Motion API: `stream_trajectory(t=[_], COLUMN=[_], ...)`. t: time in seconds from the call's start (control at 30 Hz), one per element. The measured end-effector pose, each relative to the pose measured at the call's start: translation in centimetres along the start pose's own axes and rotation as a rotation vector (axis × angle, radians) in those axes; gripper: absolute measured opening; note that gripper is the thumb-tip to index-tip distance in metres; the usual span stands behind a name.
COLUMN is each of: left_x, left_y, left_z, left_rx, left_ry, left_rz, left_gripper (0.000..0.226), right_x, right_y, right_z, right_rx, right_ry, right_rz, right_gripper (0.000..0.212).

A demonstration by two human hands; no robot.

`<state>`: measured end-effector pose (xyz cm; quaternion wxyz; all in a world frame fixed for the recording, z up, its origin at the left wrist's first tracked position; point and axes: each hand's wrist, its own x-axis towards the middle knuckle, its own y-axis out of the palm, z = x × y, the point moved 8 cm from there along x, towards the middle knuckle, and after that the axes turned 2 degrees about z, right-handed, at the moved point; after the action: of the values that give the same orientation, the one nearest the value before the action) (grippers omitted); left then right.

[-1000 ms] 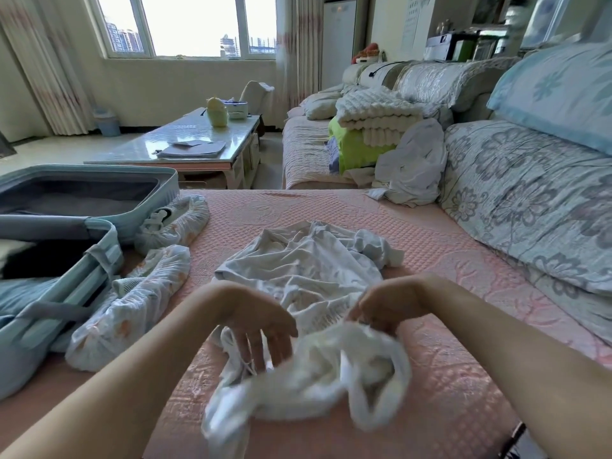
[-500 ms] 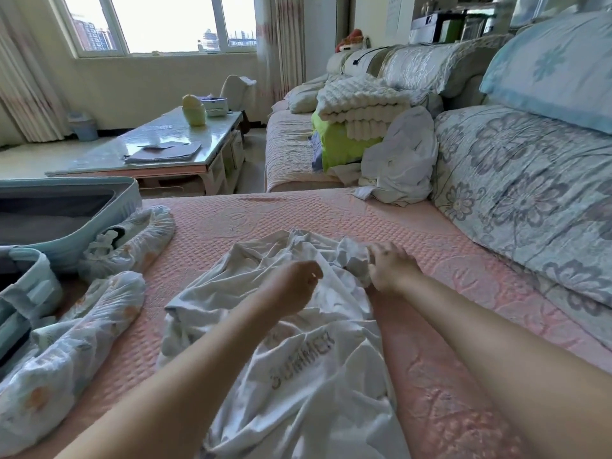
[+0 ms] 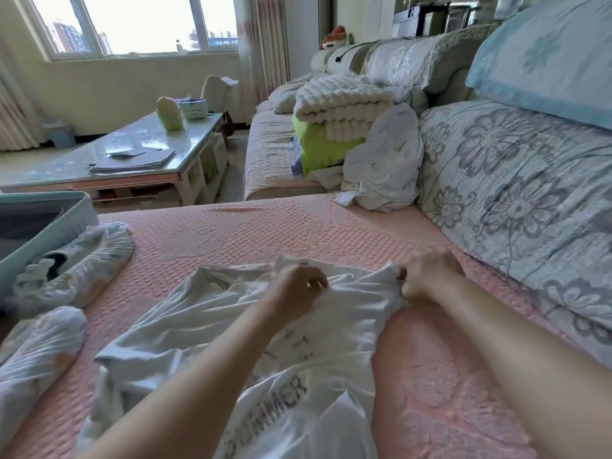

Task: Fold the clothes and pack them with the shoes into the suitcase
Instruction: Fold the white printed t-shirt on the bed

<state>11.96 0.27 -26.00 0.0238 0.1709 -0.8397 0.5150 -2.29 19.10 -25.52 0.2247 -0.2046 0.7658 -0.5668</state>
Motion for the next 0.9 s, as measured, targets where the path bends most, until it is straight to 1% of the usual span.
stream_trajectory(t=[0.03,0.07,0.1,0.13,0.17,0.23,0.27,0.3,0.33,0.37,0.43,0.47,0.5,0.57,0.63,0.7,0.73,0.8,0.83,0.9], left_x=[-0.5,-0.9,-0.9,-0.7,-0.7,-0.5,-0.4,-0.3,-0.3,-0.2,0.0,0.2,0.5,1.5,3.1,4.8,5.7,8.0,9.0,10.9], left_y=[1.3,2.0,1.8,1.2,0.2,-1.8,-2.7,-3.4,-4.0,-4.3,-4.1,-3.6,-3.2,-2.5,-2.4,-3.3,-3.8,-4.2,-4.1,-3.5], left_z=[-0.9,-1.4,-1.3,-1.0,-0.6,0.8,2.0,3.2,4.3,5.4,7.1,7.7,8.2,8.5,8.0,7.6,7.9,8.6,8.9,9.2], left_rx=[0.039,0.087,0.115,0.114,0.115,0.159,0.192,0.232,0.278,0.315,0.338,0.334,0.337,0.369,0.379,0.302,0.236,0.068,-0.024,-0.116], left_ry=[-0.001,-0.015,-0.036,-0.061,-0.083,-0.127,-0.161,-0.192,-0.224,-0.252,-0.293,-0.327,-0.370,-0.427,-0.425,-0.435,-0.453,-0.481,-0.491,-0.492], left_rz=[0.153,0.234,0.225,0.169,0.098,-0.012,-0.042,-0.060,-0.058,-0.039,0.036,0.081,0.114,0.135,0.075,-0.058,-0.123,-0.213,-0.249,-0.289], left_gripper=[0.019,0.020,0.022,0.024,0.025,0.026,0.026,0.026,0.026,0.024,0.024,0.027,0.031,0.035,0.032,0.025,0.023,0.021,0.019,0.015], right_x=[0.0,0.0,-0.1,-0.2,-0.3,-0.5,-0.4,-0.1,0.4,0.9,2.1,2.7,3.2,3.9,4.6,5.5,6.0,6.7,7.0,7.8], right_y=[0.4,0.2,-0.6,-1.6,-3.0,-4.9,-5.2,-5.2,-4.8,-4.4,-3.1,-2.5,-2.2,-1.9,-2.2,-2.4,-2.4,-2.2,-2.1,-1.1], right_z=[-0.1,0.4,1.2,2.2,3.4,5.8,7.0,8.4,9.8,10.9,12.2,12.2,12.1,11.4,10.1,8.6,8.0,7.1,6.6,6.1], right_rx=[-0.100,-0.149,-0.157,-0.128,-0.052,0.221,0.365,0.460,0.489,0.465,0.292,0.213,0.187,0.264,0.411,0.547,0.578,0.609,0.612,0.503], right_ry=[0.015,0.011,-0.006,-0.028,-0.058,-0.144,-0.188,-0.230,-0.263,-0.284,-0.272,-0.246,-0.226,-0.201,-0.166,-0.115,-0.098,-0.093,-0.092,-0.103], right_rz=[0.052,0.070,0.039,-0.028,-0.122,-0.260,-0.253,-0.208,-0.148,-0.100,-0.035,-0.021,-0.033,-0.105,-0.219,-0.337,-0.382,-0.423,-0.398,-0.248], right_gripper=[0.043,0.043,0.040,0.036,0.032,0.034,0.038,0.041,0.042,0.039,0.037,0.037,0.032,0.020,0.014,0.009,0.009,0.016,0.023,0.034])
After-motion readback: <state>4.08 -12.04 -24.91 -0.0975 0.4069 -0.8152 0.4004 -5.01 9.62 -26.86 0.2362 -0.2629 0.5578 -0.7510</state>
